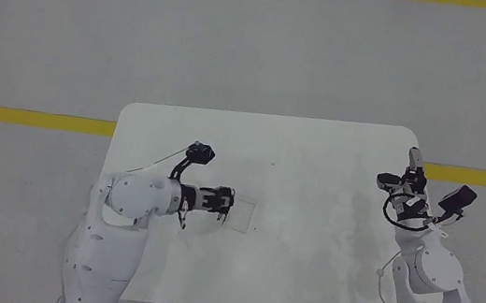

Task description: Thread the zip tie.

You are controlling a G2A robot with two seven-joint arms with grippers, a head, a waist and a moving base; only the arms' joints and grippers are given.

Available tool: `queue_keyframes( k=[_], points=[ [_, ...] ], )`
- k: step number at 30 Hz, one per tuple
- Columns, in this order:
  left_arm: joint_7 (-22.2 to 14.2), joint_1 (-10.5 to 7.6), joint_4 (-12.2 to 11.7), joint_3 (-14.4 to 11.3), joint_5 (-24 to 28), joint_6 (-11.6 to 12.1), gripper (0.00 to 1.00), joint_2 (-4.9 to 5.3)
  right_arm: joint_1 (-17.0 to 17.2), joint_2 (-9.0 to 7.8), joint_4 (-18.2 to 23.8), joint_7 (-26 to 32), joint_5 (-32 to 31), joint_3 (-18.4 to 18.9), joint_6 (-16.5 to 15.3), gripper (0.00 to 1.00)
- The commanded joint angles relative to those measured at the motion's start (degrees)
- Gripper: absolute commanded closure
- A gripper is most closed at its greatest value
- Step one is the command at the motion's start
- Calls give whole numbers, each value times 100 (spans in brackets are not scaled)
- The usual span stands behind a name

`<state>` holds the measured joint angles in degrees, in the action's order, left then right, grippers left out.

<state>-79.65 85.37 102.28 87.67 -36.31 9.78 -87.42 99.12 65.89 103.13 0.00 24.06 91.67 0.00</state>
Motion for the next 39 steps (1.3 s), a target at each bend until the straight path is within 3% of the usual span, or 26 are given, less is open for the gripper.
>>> queue_keyframes(
  k=[1,3,7,16,20,26,29,31,32,39],
  points=[
    [1,-37,-225,53,459,329,100,75,0,0,0,0,0,0,0,0],
    [1,-98,-468,53,718,561,100,193,0,0,0,0,0,0,0,0],
    [1,-137,-684,-50,1319,962,100,455,0,0,0,0,0,0,0,0],
    [1,-294,-857,-293,2918,970,100,1181,0,0,0,0,0,0,0,0],
    [1,-385,-971,-463,3386,970,100,1473,0,0,0,0,0,0,0,0],
    [1,-507,-1135,-682,4007,970,100,1831,0,0,0,0,0,0,0,0],
    [1,-551,-1137,-725,4211,970,100,1953,0,0,0,0,0,0,0,0],
    [1,-551,-789,-797,4098,970,100,2044,0,0,0,0,0,0,0,0],
    [1,-548,-700,-812,4018,970,100,2058,0,0,0,0,0,0,0,0],
    [1,-548,-700,-812,4018,970,100,2058,0,0,0,0,0,0,0,0]
  ],
)
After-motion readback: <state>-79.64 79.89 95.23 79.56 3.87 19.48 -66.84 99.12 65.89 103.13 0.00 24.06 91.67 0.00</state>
